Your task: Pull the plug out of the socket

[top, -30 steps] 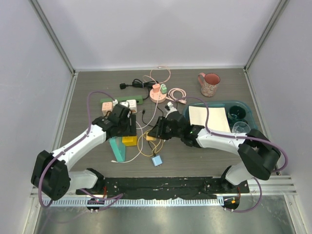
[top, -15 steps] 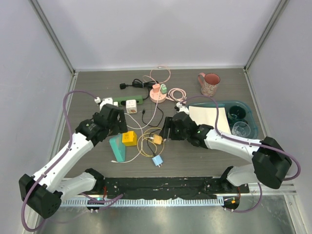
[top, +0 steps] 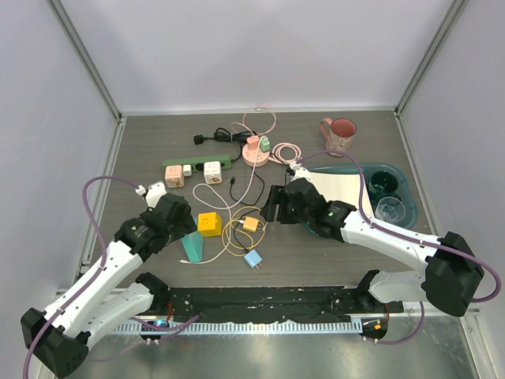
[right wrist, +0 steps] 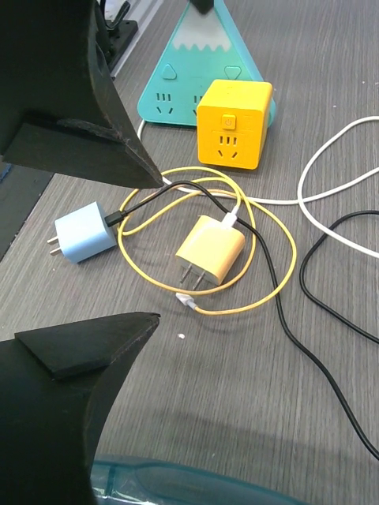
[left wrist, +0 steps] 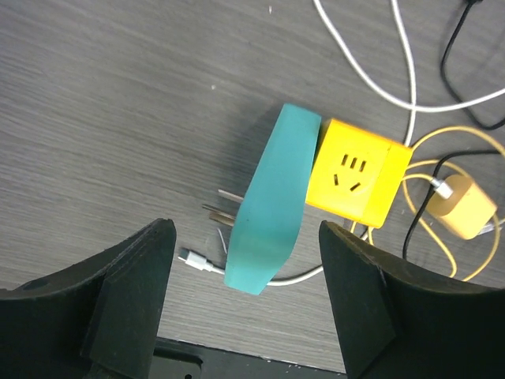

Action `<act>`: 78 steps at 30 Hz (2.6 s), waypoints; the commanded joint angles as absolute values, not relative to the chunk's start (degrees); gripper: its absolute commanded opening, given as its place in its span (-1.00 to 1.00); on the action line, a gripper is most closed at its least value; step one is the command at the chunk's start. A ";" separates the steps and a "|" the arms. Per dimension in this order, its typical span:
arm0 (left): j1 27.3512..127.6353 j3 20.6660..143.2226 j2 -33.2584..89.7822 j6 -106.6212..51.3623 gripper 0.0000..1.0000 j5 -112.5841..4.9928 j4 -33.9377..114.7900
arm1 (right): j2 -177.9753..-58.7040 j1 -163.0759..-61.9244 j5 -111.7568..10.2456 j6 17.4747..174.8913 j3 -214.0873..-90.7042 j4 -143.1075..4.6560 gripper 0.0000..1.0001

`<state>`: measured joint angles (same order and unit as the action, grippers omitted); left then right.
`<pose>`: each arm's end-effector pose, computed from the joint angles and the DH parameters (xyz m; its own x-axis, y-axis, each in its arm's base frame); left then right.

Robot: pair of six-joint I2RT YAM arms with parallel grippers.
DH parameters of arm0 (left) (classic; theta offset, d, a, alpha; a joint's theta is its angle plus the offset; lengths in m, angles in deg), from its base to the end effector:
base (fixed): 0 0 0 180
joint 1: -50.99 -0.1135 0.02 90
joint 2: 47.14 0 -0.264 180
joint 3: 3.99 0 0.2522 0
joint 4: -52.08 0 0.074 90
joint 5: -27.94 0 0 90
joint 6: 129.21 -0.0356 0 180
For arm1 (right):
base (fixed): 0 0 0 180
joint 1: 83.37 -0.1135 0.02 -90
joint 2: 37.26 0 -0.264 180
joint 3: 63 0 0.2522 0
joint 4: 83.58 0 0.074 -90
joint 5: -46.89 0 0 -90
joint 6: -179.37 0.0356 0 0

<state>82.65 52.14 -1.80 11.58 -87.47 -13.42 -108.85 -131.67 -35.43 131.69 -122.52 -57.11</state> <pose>0.1302 -0.0623 0.2618 -0.6431 -0.4257 -0.6366 -0.3720 0.9002 -0.2262 0.1823 0.1975 0.2432 -0.7578 0.1524 -0.6344 -0.2166 0.8584 0.4650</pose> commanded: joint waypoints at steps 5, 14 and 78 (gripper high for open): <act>87.55 47.75 0.67 16.16 0.61 -91.06 -4.67 | -106.96 -131.71 -37.05 131.38 -122.99 -60.50 0.38; 87.73 43.79 2.60 13.53 0.25 -90.71 1.58 | -105.30 -131.80 -37.14 129.18 -122.03 -62.35 0.36; 87.64 52.75 -3.12 1.31 -1.00 -76.92 -2.02 | -118.65 -145.86 -43.29 92.79 -112.45 -110.43 -0.98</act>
